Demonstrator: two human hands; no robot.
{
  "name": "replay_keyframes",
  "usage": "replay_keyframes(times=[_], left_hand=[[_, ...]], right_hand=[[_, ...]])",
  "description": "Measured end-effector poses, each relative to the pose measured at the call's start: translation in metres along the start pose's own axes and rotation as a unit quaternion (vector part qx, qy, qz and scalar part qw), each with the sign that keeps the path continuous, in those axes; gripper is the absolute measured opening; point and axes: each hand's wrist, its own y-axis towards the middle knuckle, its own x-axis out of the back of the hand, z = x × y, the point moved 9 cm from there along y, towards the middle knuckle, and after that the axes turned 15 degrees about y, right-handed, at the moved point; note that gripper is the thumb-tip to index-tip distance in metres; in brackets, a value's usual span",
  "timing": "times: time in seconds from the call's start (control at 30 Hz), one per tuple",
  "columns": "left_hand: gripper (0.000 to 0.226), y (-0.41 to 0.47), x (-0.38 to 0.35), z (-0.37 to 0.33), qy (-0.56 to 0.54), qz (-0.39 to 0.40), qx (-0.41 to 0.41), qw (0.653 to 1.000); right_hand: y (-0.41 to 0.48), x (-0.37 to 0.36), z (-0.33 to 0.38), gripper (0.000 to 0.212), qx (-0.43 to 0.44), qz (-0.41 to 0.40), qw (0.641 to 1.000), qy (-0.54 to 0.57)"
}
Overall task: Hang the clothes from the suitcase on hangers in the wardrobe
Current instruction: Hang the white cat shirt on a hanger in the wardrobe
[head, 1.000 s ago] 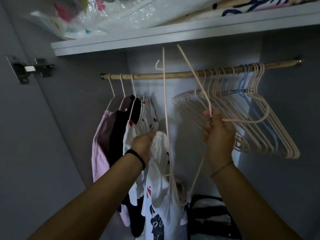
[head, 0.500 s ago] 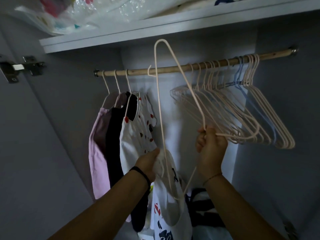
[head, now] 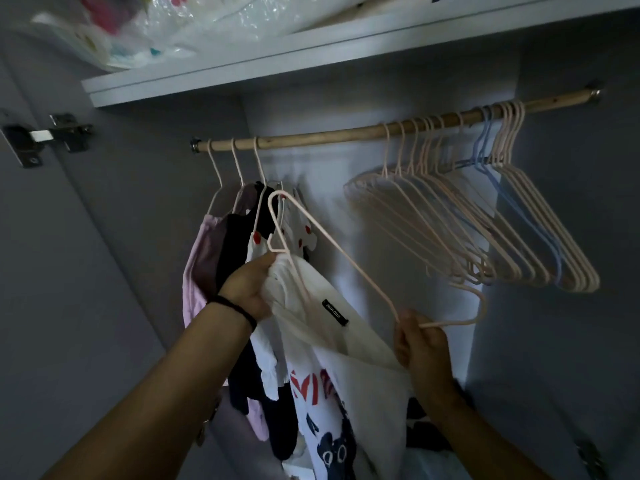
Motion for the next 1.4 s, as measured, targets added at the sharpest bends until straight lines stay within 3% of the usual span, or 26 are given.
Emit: replay_keyframes(times=[0.17,0.3,0.5,0.63,0.8,0.9,1.03,1.13,1.23,1.3,1.4], left_hand=[[0.038,0.005,0.034,0.004,-0.005,-0.053,-0.063,0.997],[0.02,0.006,0.056,0.01,0.003,-0.141,-0.092,0.986],[0.037,-0.006,0.056,0.006,0.083,-0.217,-0.161,0.959],[0.036,0.0,0.06,0.016,0.056,-0.242,-0.166,0.954],[0.028,0.01,0.053,0.042,-0.01,-0.23,-0.109,0.967],[0.025,0.003,0.041,0.043,0.004,-0.211,-0.123,0.97],[0.02,0.004,0.04,0.037,0.011,-0.191,-0.135,0.972],[0.017,0.002,0.043,0.022,0.02,-0.186,-0.174,0.967],[0.018,-0.009,0.027,0.0,0.1,-0.17,-0.245,0.949],[0.025,-0.014,0.009,-0.008,0.183,-0.148,-0.297,0.925],[0.043,-0.025,-0.012,-0.016,0.331,-0.167,-0.374,0.85]], right_hand=[[0.005,0.002,0.008,0.041,-0.076,0.094,0.99,-0.069],[0.011,0.001,0.015,0.044,-0.116,0.15,0.971,-0.143],[0.028,-0.006,0.028,0.045,-0.126,0.192,0.94,-0.252],[0.033,-0.005,0.035,0.045,-0.145,0.196,0.927,-0.285],[0.038,0.012,0.04,0.05,-0.171,0.211,0.899,-0.344],[0.035,0.023,0.047,0.051,-0.151,0.239,0.879,-0.383],[0.035,0.028,0.057,0.055,-0.095,0.248,0.888,-0.376],[0.033,0.032,0.05,0.058,-0.106,0.281,0.869,-0.393],[0.036,0.021,0.05,0.043,-0.095,0.276,0.862,-0.414],[0.041,0.008,0.053,0.045,-0.085,0.271,0.865,-0.414],[0.046,-0.012,0.059,0.054,-0.08,0.283,0.861,-0.415]])
